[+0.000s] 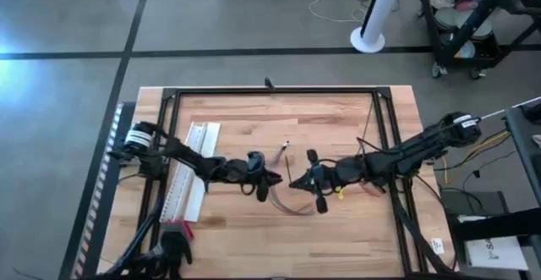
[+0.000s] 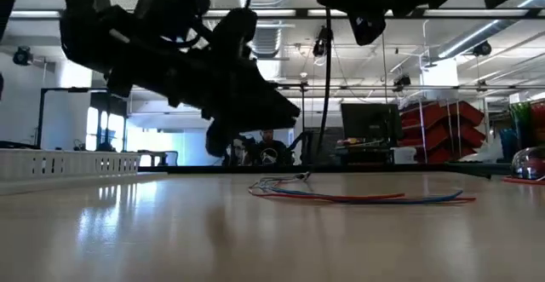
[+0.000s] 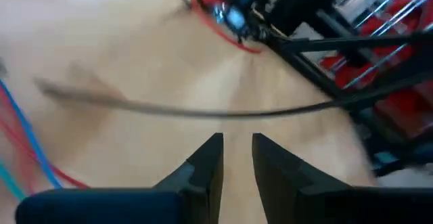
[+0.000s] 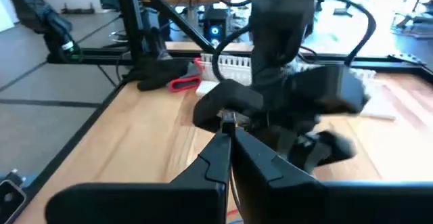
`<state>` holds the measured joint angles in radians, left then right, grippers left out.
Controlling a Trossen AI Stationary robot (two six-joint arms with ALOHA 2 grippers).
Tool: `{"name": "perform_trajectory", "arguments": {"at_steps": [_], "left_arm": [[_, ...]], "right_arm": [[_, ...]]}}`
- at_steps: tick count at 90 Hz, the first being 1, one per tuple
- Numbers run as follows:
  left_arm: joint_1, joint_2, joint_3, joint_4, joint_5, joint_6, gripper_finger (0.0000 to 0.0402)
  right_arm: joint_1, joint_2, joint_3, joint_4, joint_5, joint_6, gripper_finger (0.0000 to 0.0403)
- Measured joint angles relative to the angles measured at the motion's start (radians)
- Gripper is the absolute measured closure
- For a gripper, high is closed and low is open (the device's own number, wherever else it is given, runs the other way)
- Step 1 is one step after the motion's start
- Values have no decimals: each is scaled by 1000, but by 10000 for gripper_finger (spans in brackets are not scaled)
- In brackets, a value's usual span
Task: Ziptie cables
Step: Insert the bottom black ziptie into the black ziptie lock
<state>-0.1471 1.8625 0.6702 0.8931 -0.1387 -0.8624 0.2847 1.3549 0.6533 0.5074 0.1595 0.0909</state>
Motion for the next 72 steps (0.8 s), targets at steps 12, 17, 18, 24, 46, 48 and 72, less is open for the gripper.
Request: {"name": "perform_trajectory", "arguments": {"at_steps": [12,17,18,24,46,48,72], "left_arm": [[5,45,1,17,-26,-283,333],[7,57,10,22,-37,-343,329],[9,60,12,22,-38,-354,328],[19,67,32,13,-45,-409,320],[75,66,96,-106,15,-648,282],[82,66,101,-119,32,-663,278],[141,68,138,-165,142,-711,256]], "right_arm": [[-2,-7,0,-1,1,18,403],[-1,-7,0,0,0,16,403],[-1,-7,0,0,-1,16,403],[-1,-7,0,0,-2,14,403],[-1,-7,8,-3,-9,-13,403],[-1,-7,11,-1,-9,-18,403],[1,-7,21,-1,-11,-132,403]]}}
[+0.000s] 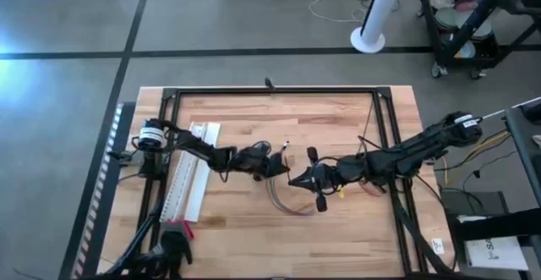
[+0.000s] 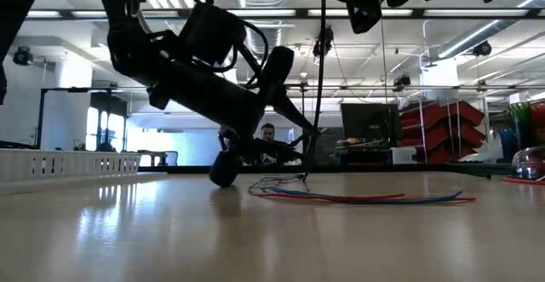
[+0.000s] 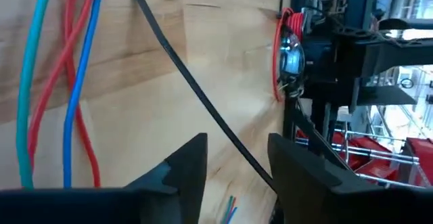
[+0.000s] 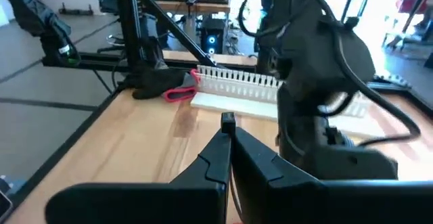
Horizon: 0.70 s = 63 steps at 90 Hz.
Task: Ziptie cables
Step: Insert the bottom black ziptie into the black ziptie lock
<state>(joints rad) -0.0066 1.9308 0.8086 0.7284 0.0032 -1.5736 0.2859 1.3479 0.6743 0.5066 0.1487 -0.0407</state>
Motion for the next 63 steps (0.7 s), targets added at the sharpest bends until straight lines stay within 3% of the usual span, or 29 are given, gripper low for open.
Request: {"name": "perform_trajectory", "arguments": {"at_steps": [24,63], "left_arm": [[32,1,18,-41,29,-39,265],[53,0,15,-24,12,-31,333]], "right_arm": [[3,0,7,2,1,-92,403],[4,17,7,-3,-18,-101,403]]}}
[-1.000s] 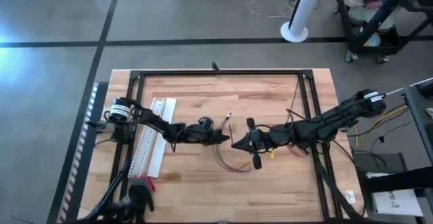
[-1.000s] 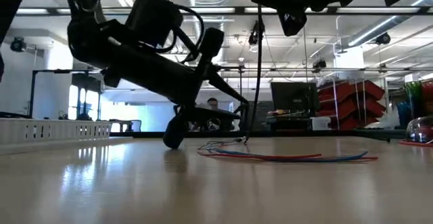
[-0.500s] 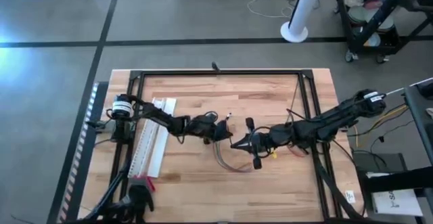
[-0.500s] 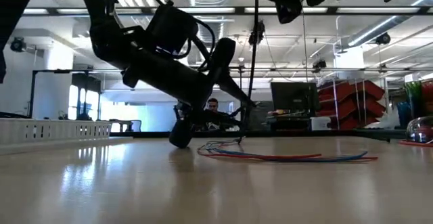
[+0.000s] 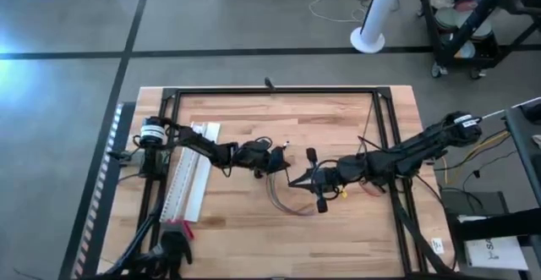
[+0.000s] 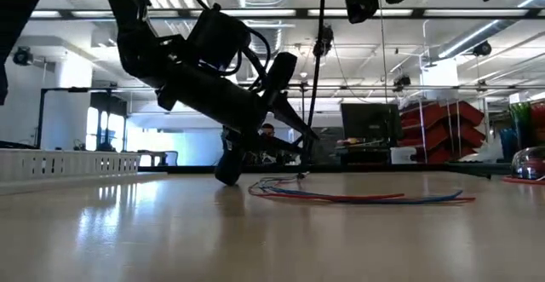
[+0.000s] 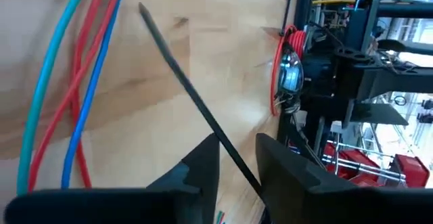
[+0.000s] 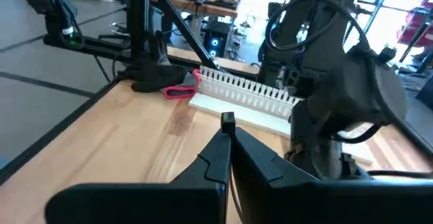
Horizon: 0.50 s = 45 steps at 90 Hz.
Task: Ziptie cables
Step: Insert the bottom black ziptie into the black ziptie lock
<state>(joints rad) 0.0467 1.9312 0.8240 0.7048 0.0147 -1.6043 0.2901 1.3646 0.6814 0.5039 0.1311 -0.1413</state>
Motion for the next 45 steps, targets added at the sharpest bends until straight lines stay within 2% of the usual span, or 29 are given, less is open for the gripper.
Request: {"name": "perform_trajectory", "arguments": {"at_steps": [15,45], "left_arm": [[0,0,0,2,1,2,339],[-1,0,0,42,29,-4,313]], "right_arm": [[0,12,0,3,0,1,403],[0,13,0,4,1,-8,403]]}}
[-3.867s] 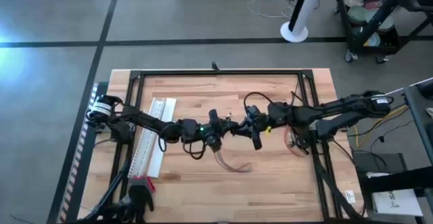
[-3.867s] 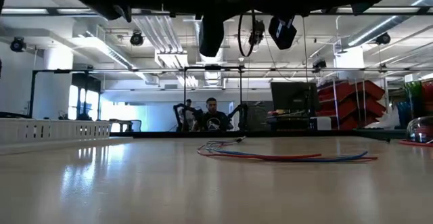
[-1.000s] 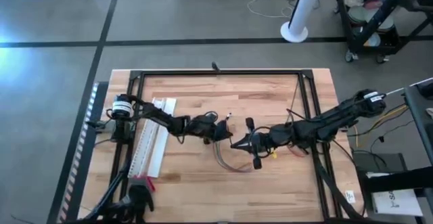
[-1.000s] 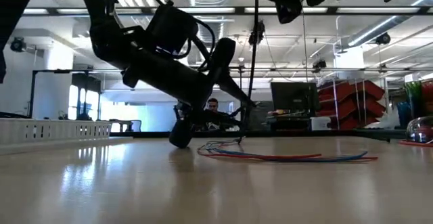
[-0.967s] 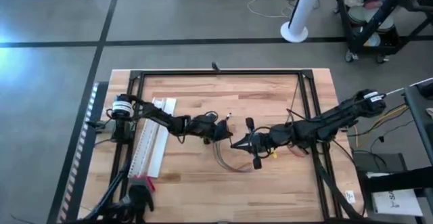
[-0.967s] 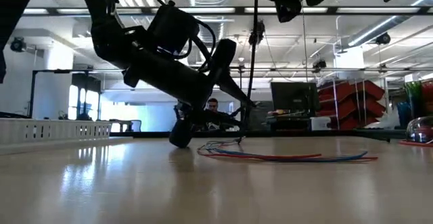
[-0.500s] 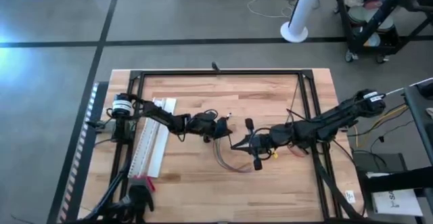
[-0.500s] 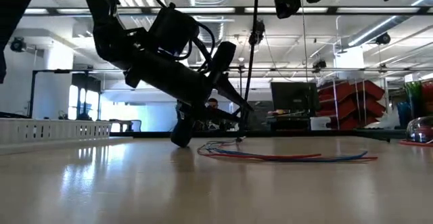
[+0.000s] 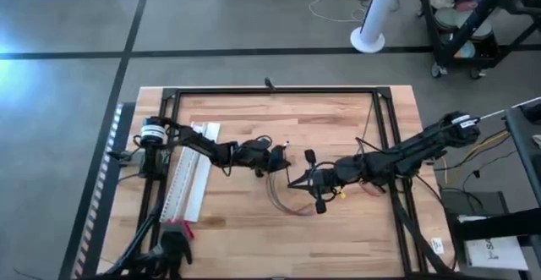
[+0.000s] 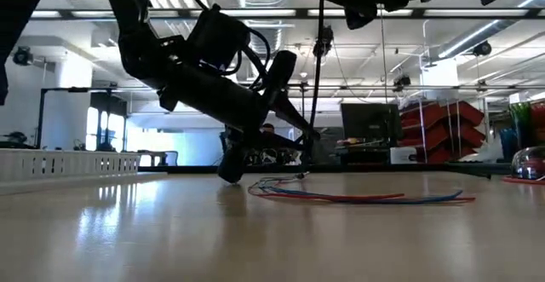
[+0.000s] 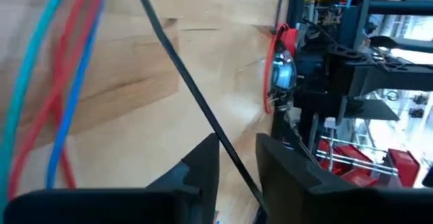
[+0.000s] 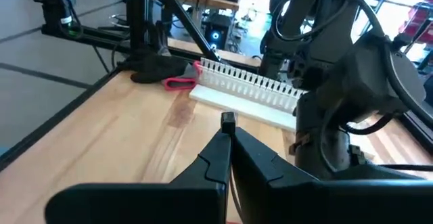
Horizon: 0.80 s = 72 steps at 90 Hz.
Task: Ziptie cables
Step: Insert the bottom black ziptie into the black ziptie lock
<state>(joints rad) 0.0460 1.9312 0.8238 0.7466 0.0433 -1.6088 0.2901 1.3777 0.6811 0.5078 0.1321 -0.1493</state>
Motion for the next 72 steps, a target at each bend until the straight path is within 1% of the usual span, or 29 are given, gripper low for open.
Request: {"name": "perform_trajectory", "arguments": {"at_steps": [20,44,56,72], "left_arm": [[0,0,0,23,1,-23,298],[0,-1,0,23,1,-32,289],[1,-1,0,24,1,-22,298],[2,-2,0,23,2,-13,320]], "right_arm": [[0,0,0,36,53,-39,403],[0,12,0,61,82,-79,403],[5,38,-1,82,80,-79,403],[19,60,-1,73,79,-74,403]]}}
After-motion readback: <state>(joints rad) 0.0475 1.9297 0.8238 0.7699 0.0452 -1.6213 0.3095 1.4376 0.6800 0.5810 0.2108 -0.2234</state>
